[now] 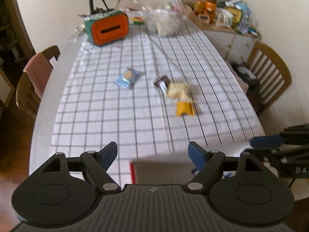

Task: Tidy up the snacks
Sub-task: 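Lift both open tools out of the box toward the remaining snacks, then lower the right tool onto the yellow packet and close around it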

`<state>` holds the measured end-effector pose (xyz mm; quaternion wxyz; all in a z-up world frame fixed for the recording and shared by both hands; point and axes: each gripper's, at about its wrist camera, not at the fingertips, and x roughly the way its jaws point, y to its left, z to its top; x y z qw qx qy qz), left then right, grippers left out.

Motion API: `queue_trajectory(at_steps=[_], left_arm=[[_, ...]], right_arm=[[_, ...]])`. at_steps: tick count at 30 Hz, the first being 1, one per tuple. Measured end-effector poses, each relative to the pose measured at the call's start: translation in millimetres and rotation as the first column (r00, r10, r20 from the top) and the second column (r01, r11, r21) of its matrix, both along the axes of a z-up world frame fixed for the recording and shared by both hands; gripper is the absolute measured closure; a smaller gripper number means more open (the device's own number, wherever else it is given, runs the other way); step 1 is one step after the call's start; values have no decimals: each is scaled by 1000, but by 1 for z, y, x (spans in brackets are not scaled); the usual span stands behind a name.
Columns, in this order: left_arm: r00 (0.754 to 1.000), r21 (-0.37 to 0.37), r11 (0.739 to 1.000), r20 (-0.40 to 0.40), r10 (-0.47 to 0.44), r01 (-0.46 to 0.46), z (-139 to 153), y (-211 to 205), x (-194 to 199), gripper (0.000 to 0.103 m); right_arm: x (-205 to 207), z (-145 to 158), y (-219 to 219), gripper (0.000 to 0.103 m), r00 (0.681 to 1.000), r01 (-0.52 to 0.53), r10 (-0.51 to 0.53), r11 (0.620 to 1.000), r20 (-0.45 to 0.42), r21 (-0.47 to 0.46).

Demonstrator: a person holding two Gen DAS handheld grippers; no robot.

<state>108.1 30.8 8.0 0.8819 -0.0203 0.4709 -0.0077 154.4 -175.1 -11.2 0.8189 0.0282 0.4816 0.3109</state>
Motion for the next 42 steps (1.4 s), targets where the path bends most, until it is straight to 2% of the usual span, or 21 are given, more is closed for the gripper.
queue_trajectory(at_steps=[2,5,8,11,15,20,23,27,32,42], left_arm=[[1000,-4,1000,19,20,-20,4,11,8,22],[998,8,999,58,40,-40,9,22,19,21],[995,18,998,87,50,-52,11,33,31,19],[992,39,998,112,50,-55,11,42,47,18],[993,61,998,119,27,-35,2,51,74,18],[994,81,996,103,-36,28,-18,58,114,18],[995,91,994,76,-70,63,-37,62,138,18],[994,67,992,39,-107,104,-59,66,166,18],[988,67,986,-5,-155,155,-87,68,198,18],[966,67,966,-82,-245,251,-130,65,244,18]], right_arm=[[4,3,1,51,1000,1,-1,1000,18,-1],[13,6,1,35,999,2,-3,1000,36,15],[23,8,4,20,998,-24,24,1000,54,15],[35,7,12,9,993,-66,69,997,100,-26],[55,0,25,7,975,-150,163,984,148,-91],[85,-21,43,7,956,-231,256,959,147,-166],[104,-37,53,9,949,-263,291,943,124,-203],[125,-56,66,10,929,-318,354,914,110,-252],[151,-83,78,19,913,-377,406,881,47,-286],[172,-122,98,27,855,-488,518,790,-21,-371]])
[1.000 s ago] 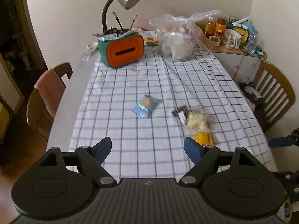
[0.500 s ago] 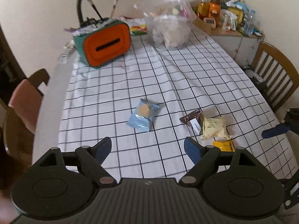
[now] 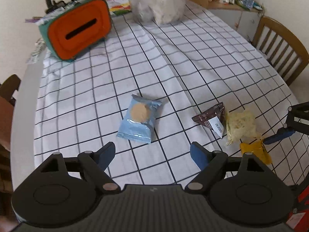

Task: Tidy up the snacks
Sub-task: 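Lower the right tool onto the yellow packet and close around it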

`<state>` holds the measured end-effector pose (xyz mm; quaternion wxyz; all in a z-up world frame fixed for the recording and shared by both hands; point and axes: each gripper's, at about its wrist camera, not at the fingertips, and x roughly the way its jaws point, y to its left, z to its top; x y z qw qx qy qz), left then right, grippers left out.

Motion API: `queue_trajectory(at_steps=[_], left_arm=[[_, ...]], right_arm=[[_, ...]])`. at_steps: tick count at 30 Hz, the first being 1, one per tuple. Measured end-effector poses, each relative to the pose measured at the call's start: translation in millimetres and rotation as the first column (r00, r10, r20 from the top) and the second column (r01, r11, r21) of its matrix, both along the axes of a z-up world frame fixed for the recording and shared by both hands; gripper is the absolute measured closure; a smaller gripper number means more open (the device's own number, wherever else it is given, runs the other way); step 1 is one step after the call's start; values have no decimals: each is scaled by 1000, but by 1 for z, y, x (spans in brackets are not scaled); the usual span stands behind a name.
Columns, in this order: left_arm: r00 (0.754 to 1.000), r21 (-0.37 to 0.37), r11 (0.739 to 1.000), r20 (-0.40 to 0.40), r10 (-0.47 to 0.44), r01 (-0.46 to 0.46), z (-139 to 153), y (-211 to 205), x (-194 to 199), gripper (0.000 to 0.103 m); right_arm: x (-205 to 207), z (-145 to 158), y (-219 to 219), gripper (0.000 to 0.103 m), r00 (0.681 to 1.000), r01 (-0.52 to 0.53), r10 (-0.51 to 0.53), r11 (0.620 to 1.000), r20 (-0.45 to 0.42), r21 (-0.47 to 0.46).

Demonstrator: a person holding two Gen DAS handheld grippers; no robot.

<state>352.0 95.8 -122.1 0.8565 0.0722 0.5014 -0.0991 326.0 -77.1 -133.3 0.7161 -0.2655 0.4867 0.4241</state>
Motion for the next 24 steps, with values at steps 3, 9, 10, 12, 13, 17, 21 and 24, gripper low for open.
queue_trajectory(at_steps=[3,9,10,12,13,17,21,24], left_arm=[[1000,8,1000,-21,-6,6,-10,1,13,18],[999,44,999,-46,-4,6,-25,1,44,18],[999,49,999,-47,-3,5,-27,0,49,18],[998,49,999,-55,9,-6,-31,1,58,18],[998,45,999,-58,14,-11,-33,1,61,18],[998,46,999,-59,27,-24,-42,2,72,18],[996,29,999,-71,46,-45,-50,4,80,18],[994,29,997,-86,70,-68,-58,7,86,18]], right_arm=[[6,-9,3,27,1000,-10,10,1000,11,-28],[15,-17,4,28,1000,14,-14,999,22,-29],[16,-18,4,29,1000,21,-21,999,19,-25],[19,-20,4,29,999,32,-32,999,17,-21],[20,-21,4,29,999,38,-38,999,16,-21],[22,-27,1,32,998,62,-62,998,1,-21],[18,-29,-1,42,998,68,-68,998,-9,-12],[12,-29,0,47,997,81,-81,997,-21,-7]])
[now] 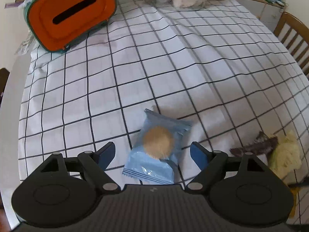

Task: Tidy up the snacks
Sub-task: 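Lower the right tool onto the yellow packet and close around it, then grasp the blue cookie packet with the left tool while right tool holds yellow packet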

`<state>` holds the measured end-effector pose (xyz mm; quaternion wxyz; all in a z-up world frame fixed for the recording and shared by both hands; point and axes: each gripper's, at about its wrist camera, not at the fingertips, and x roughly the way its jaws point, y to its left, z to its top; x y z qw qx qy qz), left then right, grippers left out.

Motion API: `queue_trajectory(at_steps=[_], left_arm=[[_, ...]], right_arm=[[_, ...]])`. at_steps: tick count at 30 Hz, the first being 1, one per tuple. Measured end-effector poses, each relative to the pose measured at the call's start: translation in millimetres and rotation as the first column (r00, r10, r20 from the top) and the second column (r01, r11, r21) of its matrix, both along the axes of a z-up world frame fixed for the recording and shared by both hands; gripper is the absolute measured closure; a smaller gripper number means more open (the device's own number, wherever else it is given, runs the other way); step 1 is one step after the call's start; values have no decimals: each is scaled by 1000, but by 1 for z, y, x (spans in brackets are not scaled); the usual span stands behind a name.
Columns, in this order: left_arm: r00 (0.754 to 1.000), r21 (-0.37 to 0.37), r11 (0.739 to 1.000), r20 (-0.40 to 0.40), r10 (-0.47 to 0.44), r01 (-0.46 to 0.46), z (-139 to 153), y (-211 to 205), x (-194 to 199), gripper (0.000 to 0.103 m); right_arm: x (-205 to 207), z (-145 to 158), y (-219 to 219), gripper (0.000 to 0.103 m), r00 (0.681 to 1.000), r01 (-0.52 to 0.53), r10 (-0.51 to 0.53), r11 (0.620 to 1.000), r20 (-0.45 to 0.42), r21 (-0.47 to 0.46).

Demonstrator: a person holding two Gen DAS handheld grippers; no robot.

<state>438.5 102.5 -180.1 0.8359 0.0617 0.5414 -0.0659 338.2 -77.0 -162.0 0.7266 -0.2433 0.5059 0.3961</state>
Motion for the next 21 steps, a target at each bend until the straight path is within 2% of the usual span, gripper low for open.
queue_trajectory(at_steps=[5,10,11,15,18,21], left_arm=[[1000,-33,999,-12,27,-27,-4,4,5,18],[998,-35,998,-19,60,-61,-7,3,6,24],[998,-29,998,-14,57,-58,-7,2,6,26],[998,-31,998,-1,61,-61,-2,0,4,50],[997,-25,996,10,82,-82,0,0,2,55],[995,-12,995,20,99,-99,1,-3,-1,56]], right_arm=[[-10,-1,7,60,1000,1,-1,1000,-4,4],[-19,-1,11,61,1000,15,-14,1000,17,-13],[-20,-1,12,61,1000,15,-15,1000,21,-19],[-19,0,12,62,1000,25,-25,999,7,-23],[-20,0,12,63,999,32,-32,999,11,-24],[-23,2,10,63,999,41,-41,999,10,-18]])
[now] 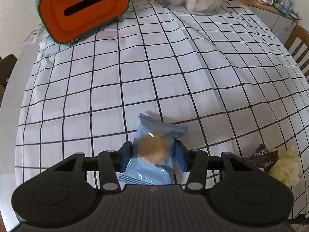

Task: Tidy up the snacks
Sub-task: 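Grasp the blue cookie packet with the left tool while right tool holds yellow packet, then carry the blue cookie packet and yellow packet into the white box and release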

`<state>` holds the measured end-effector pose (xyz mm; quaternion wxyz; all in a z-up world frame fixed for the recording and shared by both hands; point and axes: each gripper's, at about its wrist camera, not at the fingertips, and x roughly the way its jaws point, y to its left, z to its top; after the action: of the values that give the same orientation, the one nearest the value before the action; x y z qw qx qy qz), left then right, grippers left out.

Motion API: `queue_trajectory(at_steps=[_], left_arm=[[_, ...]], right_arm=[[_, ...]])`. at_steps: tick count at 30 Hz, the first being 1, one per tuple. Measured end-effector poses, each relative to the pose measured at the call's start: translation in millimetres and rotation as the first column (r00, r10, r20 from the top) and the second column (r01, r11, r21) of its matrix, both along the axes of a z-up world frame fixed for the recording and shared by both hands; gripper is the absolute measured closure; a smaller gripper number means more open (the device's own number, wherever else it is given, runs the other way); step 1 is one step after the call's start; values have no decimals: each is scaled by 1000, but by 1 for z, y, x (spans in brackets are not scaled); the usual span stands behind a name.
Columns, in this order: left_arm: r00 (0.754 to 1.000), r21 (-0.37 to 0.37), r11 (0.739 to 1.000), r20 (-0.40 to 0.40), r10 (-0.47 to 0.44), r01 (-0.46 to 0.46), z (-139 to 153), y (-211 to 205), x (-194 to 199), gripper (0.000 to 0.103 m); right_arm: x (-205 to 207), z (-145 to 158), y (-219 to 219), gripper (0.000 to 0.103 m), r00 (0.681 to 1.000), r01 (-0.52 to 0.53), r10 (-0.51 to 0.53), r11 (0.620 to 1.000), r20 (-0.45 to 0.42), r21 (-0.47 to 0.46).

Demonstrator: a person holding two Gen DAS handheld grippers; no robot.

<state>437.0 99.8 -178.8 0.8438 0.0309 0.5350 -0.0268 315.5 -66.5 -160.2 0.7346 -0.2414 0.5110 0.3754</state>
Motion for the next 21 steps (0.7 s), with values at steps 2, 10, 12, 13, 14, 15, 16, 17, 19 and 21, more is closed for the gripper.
queue_trajectory(at_steps=[2,10,12,13,14,15,16,17,19,21], left_arm=[[1000,2,1000,-1,17,-17,1,1,-2,56],[998,-35,997,16,66,-65,25,11,-23,56],[997,-35,997,27,68,-67,34,11,-31,56],[997,-33,997,34,68,-67,39,11,-35,56],[997,-32,997,41,69,-68,44,10,-40,56],[997,-33,997,47,67,-66,50,10,-45,56],[996,-34,997,52,66,-64,55,9,-49,56],[996,-36,997,58,67,-65,61,8,-54,56],[995,-42,997,67,67,-64,73,7,-65,56],[994,-46,997,80,71,-68,86,5,-77,56]], right_arm=[[-1,3,-1,63,1000,5,-5,1000,3,4],[-5,21,-11,65,999,27,-28,999,36,33],[-8,27,-14,65,998,29,-31,999,49,40],[-9,30,-14,65,998,30,-32,999,56,44],[-11,34,-15,65,997,30,-33,998,64,48],[-13,39,-17,65,997,30,-34,998,72,55],[-16,43,-18,65,996,29,-34,998,78,62],[-19,47,-19,65,996,27,-33,997,85,68],[-26,58,-21,65,994,19,-27,997,108,77],[-34,70,-24,65,992,7,-19,996,127,92]])
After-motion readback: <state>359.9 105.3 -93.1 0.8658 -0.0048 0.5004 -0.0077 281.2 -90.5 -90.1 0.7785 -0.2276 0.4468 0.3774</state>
